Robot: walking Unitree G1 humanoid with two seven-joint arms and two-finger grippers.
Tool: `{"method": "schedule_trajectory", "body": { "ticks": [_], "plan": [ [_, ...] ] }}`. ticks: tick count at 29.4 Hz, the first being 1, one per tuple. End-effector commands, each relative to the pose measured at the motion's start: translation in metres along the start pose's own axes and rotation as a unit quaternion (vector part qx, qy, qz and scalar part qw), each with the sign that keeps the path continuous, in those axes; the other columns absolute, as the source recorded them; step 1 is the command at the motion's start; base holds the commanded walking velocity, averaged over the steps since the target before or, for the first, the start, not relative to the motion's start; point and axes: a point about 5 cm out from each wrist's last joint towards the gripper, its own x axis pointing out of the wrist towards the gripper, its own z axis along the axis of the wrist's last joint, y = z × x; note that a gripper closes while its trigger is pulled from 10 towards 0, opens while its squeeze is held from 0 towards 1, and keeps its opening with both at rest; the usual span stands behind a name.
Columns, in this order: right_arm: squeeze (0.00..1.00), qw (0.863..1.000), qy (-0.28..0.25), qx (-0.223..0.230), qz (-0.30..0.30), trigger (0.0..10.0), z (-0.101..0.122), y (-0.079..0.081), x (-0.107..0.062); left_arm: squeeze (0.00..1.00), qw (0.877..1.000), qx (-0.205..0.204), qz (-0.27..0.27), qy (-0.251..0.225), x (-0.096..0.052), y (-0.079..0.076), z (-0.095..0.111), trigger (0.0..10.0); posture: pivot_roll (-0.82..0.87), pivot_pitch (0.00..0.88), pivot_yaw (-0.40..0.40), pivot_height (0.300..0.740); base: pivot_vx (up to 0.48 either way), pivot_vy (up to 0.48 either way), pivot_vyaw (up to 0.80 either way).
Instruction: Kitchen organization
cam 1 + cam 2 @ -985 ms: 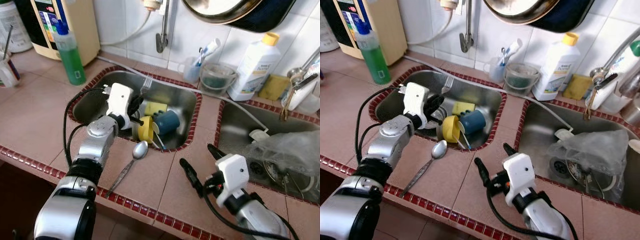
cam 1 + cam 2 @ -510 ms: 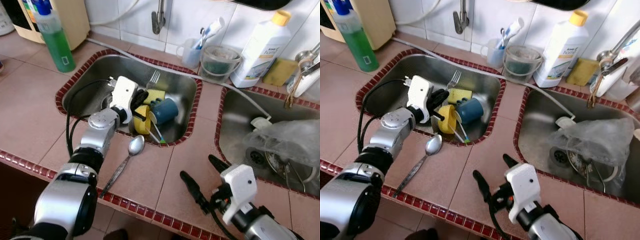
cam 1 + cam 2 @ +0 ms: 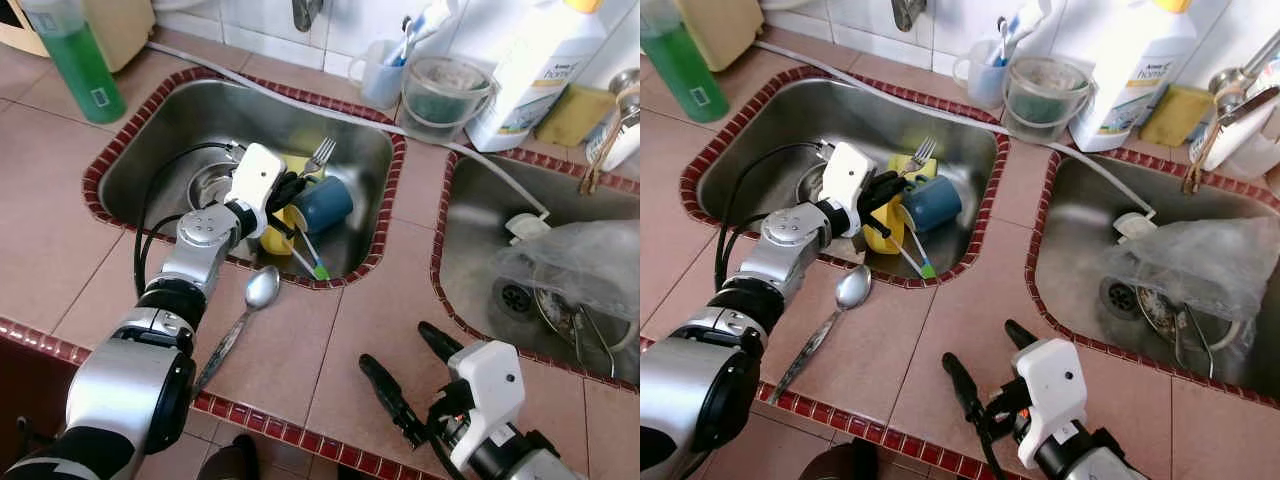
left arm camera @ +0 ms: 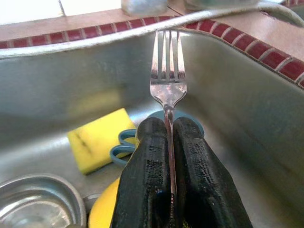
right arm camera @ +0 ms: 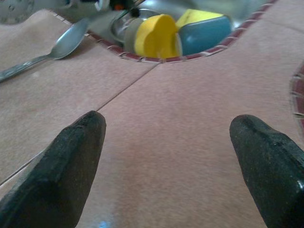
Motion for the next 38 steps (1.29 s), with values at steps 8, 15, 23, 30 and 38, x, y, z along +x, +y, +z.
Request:
{"method": "schedule_trajectory", "body": {
  "ticks": [8, 15, 23, 30, 38],
  "plan": [
    [0.00, 0.999, -0.033, 0.009, -0.005, 10.0, 0.020, -0.003, -0.006, 0.00, 1.000, 0.028, -0.010, 0.009, -0.001, 0.008, 0.004, 10.0, -0.22, 0.307, -0.056, 0.731, 0.000, 0.000, 0.00],
    [0.00, 0.999, -0.047, 0.008, -0.006, 10.0, 0.028, -0.006, -0.004, 0.00, 0.999, 0.032, -0.010, 0.011, -0.002, 0.010, 0.004, 10.0, -0.21, 0.310, -0.058, 0.731, 0.000, 0.000, 0.00],
    [0.00, 0.999, -0.040, 0.007, -0.015, 10.0, 0.029, -0.012, -0.006, 1.00, 1.000, 0.009, 0.009, 0.021, -0.005, 0.017, 0.001, 10.0, -0.21, 0.310, -0.057, 0.731, 0.000, 0.000, 0.00],
    [0.00, 0.999, -0.040, 0.007, -0.014, 10.0, 0.029, -0.013, -0.004, 1.00, 1.000, 0.010, 0.013, 0.015, -0.005, 0.020, 0.005, 10.0, -0.21, 0.296, -0.054, 0.731, 0.000, 0.000, 0.00],
    [0.00, 0.999, -0.049, 0.008, -0.010, 10.0, 0.028, -0.015, 0.005, 1.00, 1.000, 0.007, 0.010, 0.013, -0.006, 0.020, 0.005, 10.0, -0.18, 0.260, -0.040, 0.731, 0.000, 0.000, 0.00]
  ]
}}
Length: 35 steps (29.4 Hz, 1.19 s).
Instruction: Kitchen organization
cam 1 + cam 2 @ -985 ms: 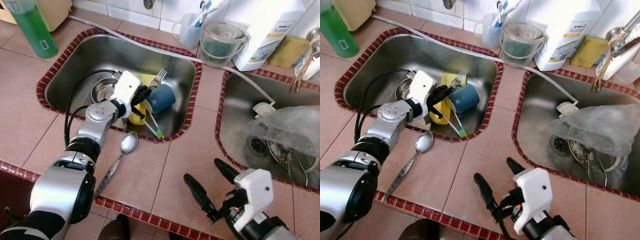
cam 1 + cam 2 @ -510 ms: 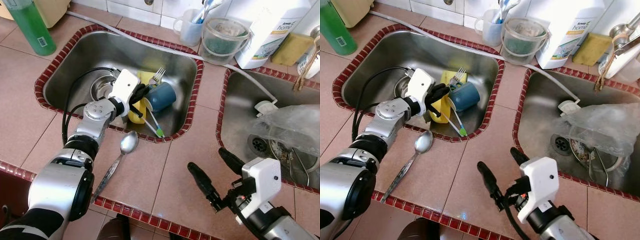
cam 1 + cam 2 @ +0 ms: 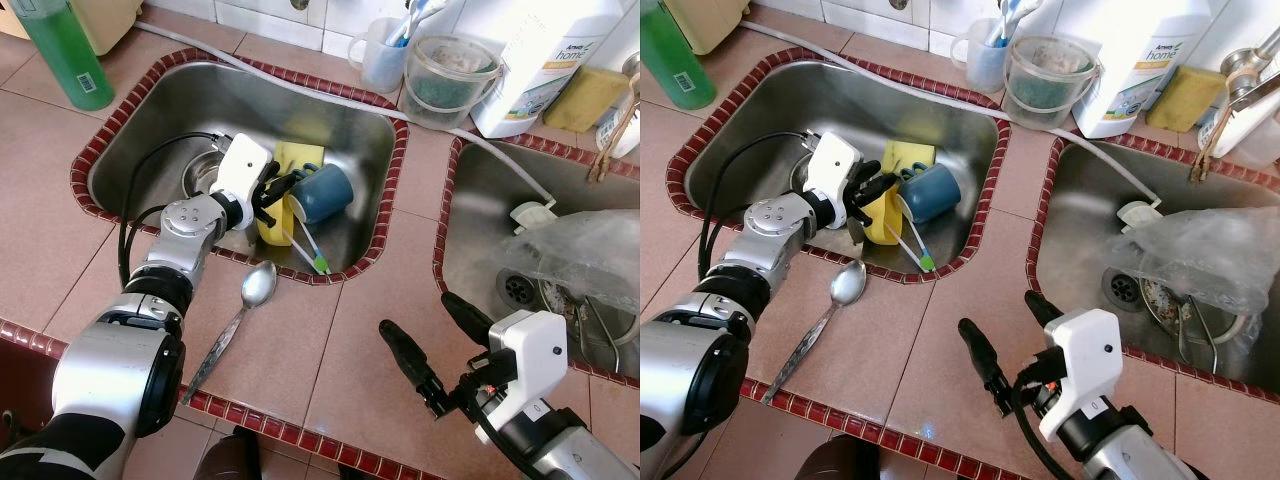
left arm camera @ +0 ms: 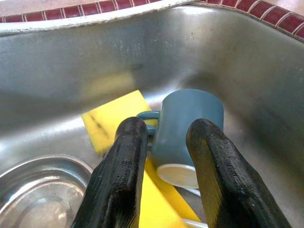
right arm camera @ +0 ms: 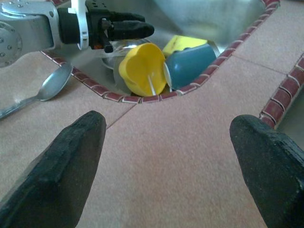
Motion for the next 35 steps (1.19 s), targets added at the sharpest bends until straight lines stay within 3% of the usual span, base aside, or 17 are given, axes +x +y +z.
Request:
{"method": "schedule_trajectory", "body": {
  "ticks": [1, 5, 13, 16, 21, 26, 27, 33, 34, 35],
  "plan": [
    [0.00, 1.000, 0.005, 0.005, -0.003, 10.0, -0.004, -0.001, 0.000, 1.00, 1.000, 0.002, -0.007, 0.001, 0.001, 0.000, 0.003, 10.0, -0.18, 0.260, -0.040, 0.731, 0.000, 0.000, 0.00],
    [0.00, 1.000, -0.004, 0.005, -0.004, 10.0, -0.005, -0.002, 0.007, 1.00, 1.000, 0.000, 0.003, -0.006, 0.001, 0.003, 0.005, 10.0, -0.16, 0.239, -0.028, 0.731, 0.000, 0.000, 0.00],
    [0.00, 0.999, -0.032, 0.009, -0.015, 10.0, -0.008, -0.005, 0.028, 1.00, 0.996, -0.047, 0.052, -0.051, -0.002, 0.009, 0.010, 10.0, -0.11, 0.183, 0.002, 0.731, 0.000, 0.000, 0.00],
    [0.00, 0.999, -0.043, 0.004, -0.021, 10.0, -0.012, -0.006, 0.039, 1.00, 0.990, -0.088, 0.078, -0.080, -0.003, 0.010, 0.011, 10.0, -0.09, 0.157, 0.009, 0.731, 0.000, 0.000, 0.00],
    [0.00, 0.997, -0.056, -0.037, -0.041, 10.0, -0.019, -0.009, 0.050, 1.00, 0.985, -0.111, 0.103, -0.088, -0.005, 0.008, 0.007, 10.0, -0.07, 0.129, 0.012, 0.731, 0.000, 0.000, 0.00],
    [0.00, 0.996, -0.062, -0.033, -0.061, 10.0, -0.026, -0.017, 0.065, 1.00, 0.983, -0.104, 0.110, -0.100, -0.007, 0.000, 0.004, 10.0, -0.06, 0.096, 0.011, 0.731, 0.000, 0.000, 0.00],
    [0.00, 0.995, -0.069, -0.041, -0.054, 10.0, -0.027, -0.019, 0.070, 1.00, 0.984, -0.088, 0.114, -0.109, -0.008, -0.003, 0.004, 10.0, -0.06, 0.083, 0.012, 0.731, 0.000, 0.000, 0.00],
    [0.00, 0.990, -0.104, -0.052, -0.075, 10.0, -0.025, -0.029, 0.085, 0.98, 0.980, -0.105, 0.132, -0.109, -0.010, -0.013, -0.002, 10.0, -0.05, 0.044, 0.007, 0.731, 0.000, 0.000, 0.00],
    [0.00, 0.990, -0.109, -0.055, -0.076, 10.0, -0.025, -0.030, 0.087, 0.56, 0.979, -0.107, 0.132, -0.109, -0.010, -0.014, -0.002, 10.0, -0.05, 0.035, 0.007, 0.731, 0.000, 0.000, 0.00],
    [0.00, 0.988, -0.112, -0.064, -0.081, 10.0, -0.025, -0.033, 0.090, 0.00, 0.979, -0.110, 0.127, -0.113, -0.011, -0.017, -0.003, 10.0, -0.04, 0.015, 0.004, 0.731, 0.000, 0.000, 0.00]
  ]
}}
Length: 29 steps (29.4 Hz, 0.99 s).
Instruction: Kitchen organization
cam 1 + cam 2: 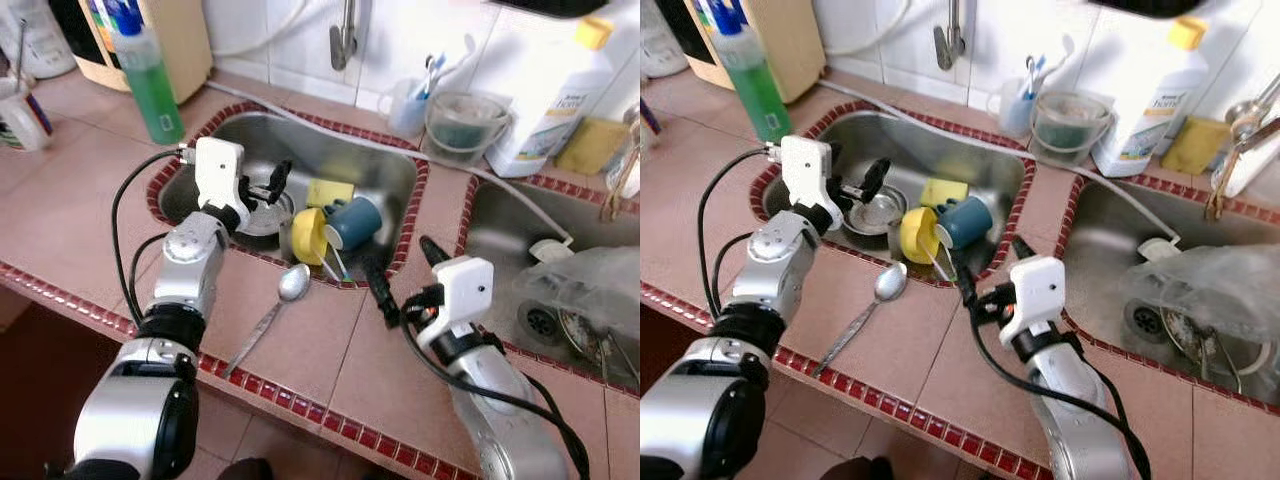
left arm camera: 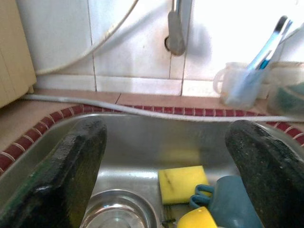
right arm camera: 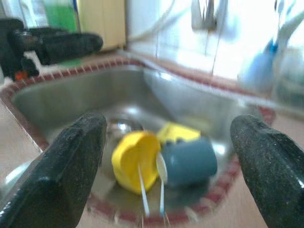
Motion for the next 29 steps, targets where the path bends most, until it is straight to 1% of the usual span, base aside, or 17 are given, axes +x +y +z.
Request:
{"method": "schedule_trajectory", "body": {
  "ticks": [1, 2, 3, 7, 9, 11, 13, 14, 17, 18, 19, 20, 23, 24, 25, 26, 29],
  "plan": [
    [0.00, 1.000, -0.006, -0.016, -0.017, 10.0, -0.002, -0.006, 0.004, 0.00, 1.000, 0.000, -0.010, -0.005, -0.002, -0.005, 0.001, 10.0, -0.04, 0.015, 0.004, 0.731, 0.000, 0.000, 0.00],
    [0.00, 0.999, -0.013, -0.026, -0.026, 10.0, -0.003, -0.009, 0.009, 0.00, 1.000, -0.010, -0.018, -0.008, -0.005, -0.007, -0.001, 10.0, -0.04, 0.000, 0.005, 0.731, 0.000, 0.000, 0.00],
    [0.00, 0.999, -0.013, -0.026, -0.026, 10.0, -0.003, -0.009, 0.009, 0.00, 1.000, -0.010, -0.018, -0.008, -0.005, -0.007, -0.001, 10.0, -0.04, 0.000, 0.005, 0.731, 0.000, 0.000, 0.00],
    [0.00, 0.997, -0.036, -0.046, -0.055, 10.0, 0.001, -0.017, 0.020, 0.00, 1.000, -0.008, -0.004, -0.010, -0.012, -0.005, -0.004, 10.0, -0.05, 0.000, 0.009, 0.731, 0.000, 0.000, 0.00],
    [0.00, 0.995, -0.042, -0.048, -0.075, 10.0, 0.002, -0.021, 0.021, 0.00, 1.000, -0.009, 0.000, -0.013, -0.016, -0.005, -0.006, 10.0, -0.05, 0.000, 0.010, 0.731, 0.000, 0.000, 0.00],
    [0.00, 0.993, -0.046, -0.062, -0.089, 10.0, 0.001, -0.024, 0.021, 0.00, 1.000, -0.011, 0.006, -0.009, -0.019, -0.005, -0.009, 10.0, -0.04, 0.000, 0.011, 0.731, 0.000, 0.000, 0.00],
    [0.00, 0.991, -0.048, -0.066, -0.103, 10.0, -0.001, -0.026, 0.020, 0.00, 1.000, -0.010, 0.004, -0.009, -0.024, -0.008, -0.010, 10.0, -0.04, 0.000, 0.009, 0.731, 0.000, 0.000, 0.00],
    [0.00, 0.989, -0.049, -0.069, -0.120, 10.0, -0.003, -0.029, 0.019, 0.00, 1.000, 0.000, 0.002, -0.007, -0.029, -0.009, -0.011, 10.0, -0.04, 0.000, 0.009, 0.731, 0.000, 0.000, 0.00],
    [0.00, 0.986, -0.048, -0.077, -0.138, 10.0, -0.007, -0.033, 0.014, 0.00, 1.000, 0.001, 0.004, 0.001, -0.038, -0.009, -0.016, 10.0, -0.04, 0.000, 0.009, 0.731, 0.000, 0.000, 0.00],
    [0.00, 0.983, -0.044, -0.081, -0.156, 10.0, -0.011, -0.036, 0.009, 0.00, 1.000, 0.012, 0.008, 0.006, -0.045, -0.009, -0.020, 10.0, -0.04, 0.000, 0.007, 0.731, 0.000, 0.000, 0.00],
    [0.00, 0.982, -0.041, -0.084, -0.166, 10.0, -0.013, -0.038, 0.007, 0.00, 1.000, 0.015, 0.011, 0.009, -0.048, -0.008, -0.023, 10.0, -0.04, 0.000, 0.007, 0.731, 0.000, 0.000, 0.00],
    [0.00, 0.979, -0.035, -0.098, -0.177, 10.0, -0.018, -0.039, 0.003, 0.00, 1.000, 0.014, 0.015, 0.014, -0.053, -0.009, -0.026, 10.0, -0.04, 0.000, 0.007, 0.731, 0.000, 0.000, 0.00],
    [0.00, 0.976, -0.017, -0.125, -0.175, 10.0, -0.030, -0.037, -0.002, 0.00, 0.999, 0.017, 0.020, 0.024, -0.061, -0.011, -0.034, 10.0, -0.04, 0.000, 0.008, 0.731, 0.000, 0.000, 0.00],
    [0.00, 0.976, -0.013, -0.116, -0.183, 10.0, -0.033, -0.038, -0.003, 0.00, 0.999, 0.009, 0.024, 0.027, -0.062, -0.011, -0.036, 10.0, -0.04, 0.000, 0.007, 0.731, 0.000, 0.000, 0.00],
    [0.00, 0.976, -0.013, -0.116, -0.183, 10.0, -0.033, -0.038, -0.003, 0.00, 0.999, 0.009, 0.024, 0.027, -0.062, -0.011, -0.036, 10.0, -0.04, 0.000, 0.007, 0.731, 0.000, 0.000, 0.00],
    [0.00, 0.976, -0.010, -0.104, -0.194, 10.0, -0.035, -0.038, -0.005, 0.00, 0.999, -0.009, 0.031, 0.034, -0.066, -0.012, -0.039, 10.0, -0.04, 0.000, 0.007, 0.731, 0.000, 0.000, 0.00],
    [0.00, 0.976, -0.018, -0.104, -0.192, 10.0, -0.033, -0.035, -0.002, 0.00, 0.998, -0.016, 0.042, 0.037, -0.068, -0.013, -0.038, 10.0, -0.03, 0.000, 0.001, 0.731, 0.000, 0.000, 0.00]
  ]
}}
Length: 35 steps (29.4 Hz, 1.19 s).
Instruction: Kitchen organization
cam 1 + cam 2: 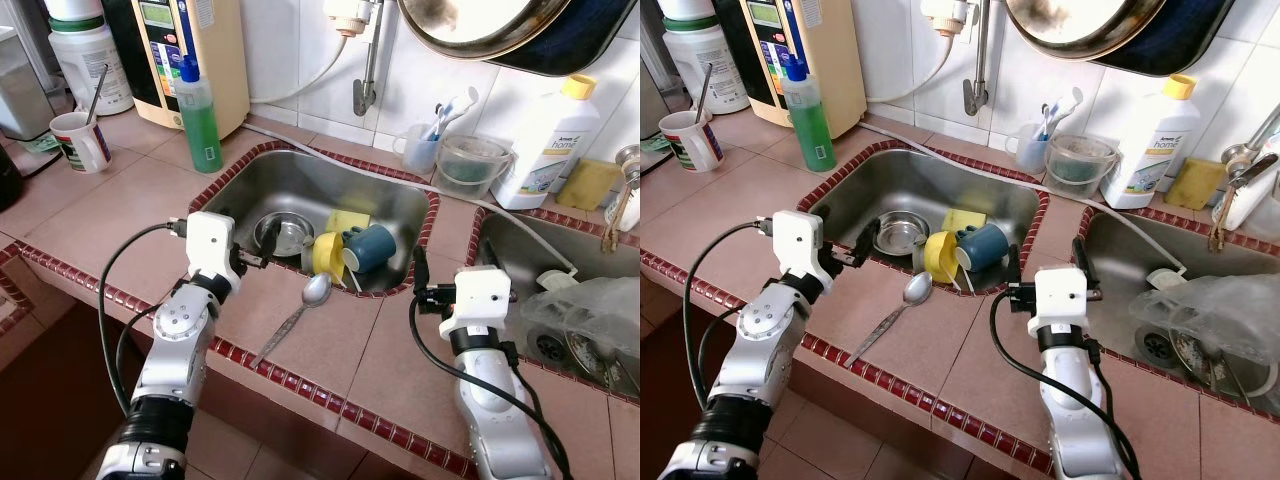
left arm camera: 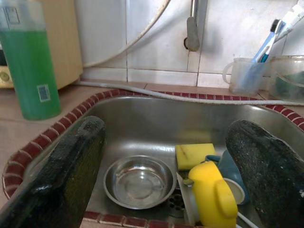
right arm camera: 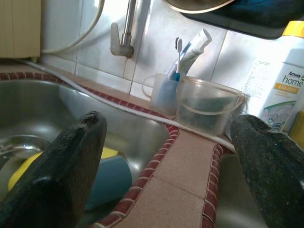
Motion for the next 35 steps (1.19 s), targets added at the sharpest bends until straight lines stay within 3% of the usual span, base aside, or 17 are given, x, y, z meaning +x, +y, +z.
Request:
{"method": "schedule_trajectory", "body": {
  "ticks": [1, 10, 20, 30, 35],
  "plan": [
    [0.00, 1.000, -0.013, -0.004, -0.006, 10.0, 0.004, -0.001, 0.003, 0.00, 1.000, 0.000, 0.008, -0.006, 0.000, 0.002, 0.005, 10.0, -0.03, 0.000, 0.001, 0.731, 0.000, 0.000, 0.00],
    [0.00, 1.000, -0.019, -0.010, -0.003, 10.0, 0.003, -0.003, 0.009, 0.00, 1.000, 0.013, 0.015, -0.001, 0.001, 0.010, 0.009, 10.0, -0.02, 0.000, -0.012, 0.731, 0.000, 0.000, 0.00],
    [0.00, 1.000, -0.019, -0.010, -0.003, 10.0, 0.001, -0.002, 0.010, 0.00, 1.000, -0.004, 0.010, 0.013, 0.002, 0.004, 0.006, 10.0, -0.03, 0.000, -0.010, 0.731, 0.000, 0.000, 0.00],
    [0.00, 1.000, -0.017, -0.009, -0.003, 10.0, 0.000, -0.002, 0.008, 0.00, 1.000, 0.009, -0.002, 0.017, 0.002, 0.002, 0.005, 10.0, -0.03, 0.000, -0.009, 0.731, 0.000, 0.000, 0.00],
    [0.00, 1.000, -0.015, -0.011, -0.005, 10.0, 0.000, -0.003, 0.008, 0.00, 1.000, 0.010, -0.005, 0.014, 0.002, -0.001, 0.006, 10.0, -0.04, 0.000, -0.006, 0.731, 0.000, 0.322, 0.00]
  ]
}}
